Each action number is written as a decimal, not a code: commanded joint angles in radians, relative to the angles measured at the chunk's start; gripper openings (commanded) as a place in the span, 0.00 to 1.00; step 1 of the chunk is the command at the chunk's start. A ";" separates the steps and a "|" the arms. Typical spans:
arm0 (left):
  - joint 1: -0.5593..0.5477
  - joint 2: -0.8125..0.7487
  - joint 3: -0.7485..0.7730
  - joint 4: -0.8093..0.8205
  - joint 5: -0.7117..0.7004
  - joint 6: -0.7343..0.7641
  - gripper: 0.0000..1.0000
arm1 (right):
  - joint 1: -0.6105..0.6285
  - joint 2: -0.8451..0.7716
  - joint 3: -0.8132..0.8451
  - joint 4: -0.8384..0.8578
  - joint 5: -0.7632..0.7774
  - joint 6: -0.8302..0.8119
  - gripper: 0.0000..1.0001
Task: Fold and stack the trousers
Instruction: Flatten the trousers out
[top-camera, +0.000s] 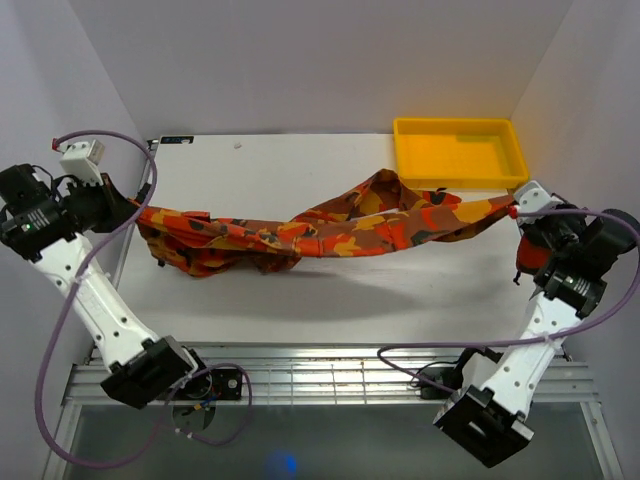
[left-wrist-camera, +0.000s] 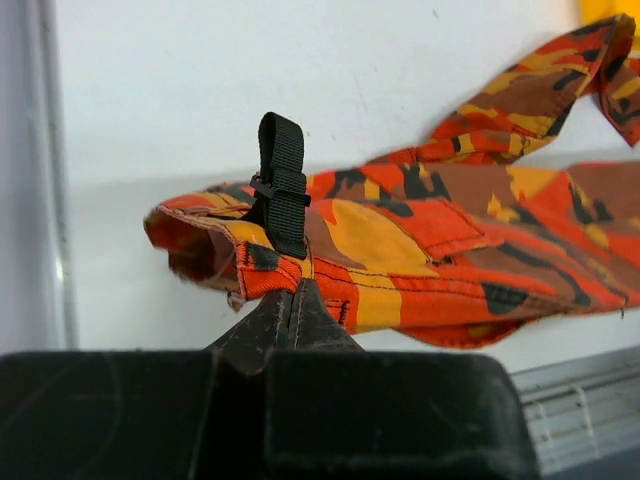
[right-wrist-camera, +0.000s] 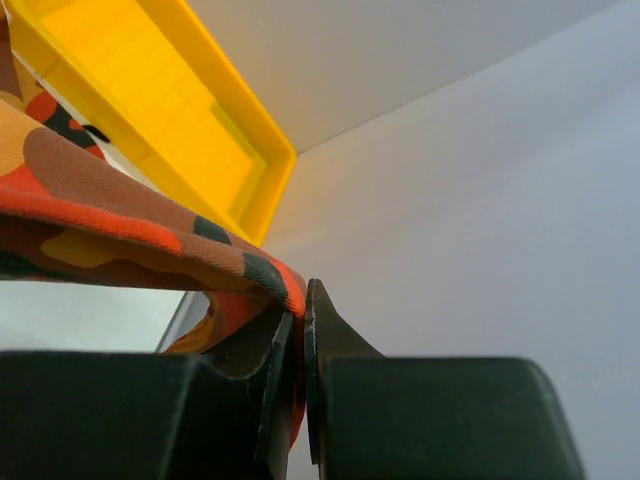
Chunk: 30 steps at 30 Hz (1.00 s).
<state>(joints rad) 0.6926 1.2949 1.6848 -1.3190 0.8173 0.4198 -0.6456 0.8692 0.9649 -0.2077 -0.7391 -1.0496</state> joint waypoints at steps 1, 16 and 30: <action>0.010 -0.086 0.006 0.157 -0.075 -0.025 0.00 | -0.012 -0.079 -0.041 0.034 -0.100 -0.122 0.08; -0.090 0.662 0.400 0.277 -0.136 -0.332 0.00 | 0.403 0.764 0.458 -0.174 0.332 0.018 0.08; -0.193 0.884 0.558 0.357 -0.392 -0.376 0.59 | 0.468 1.128 0.829 -0.331 0.509 0.116 0.73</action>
<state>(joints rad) 0.4786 2.3016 2.2780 -0.9897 0.5251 0.0051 -0.1421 2.0804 1.7664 -0.4725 -0.2749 -0.9295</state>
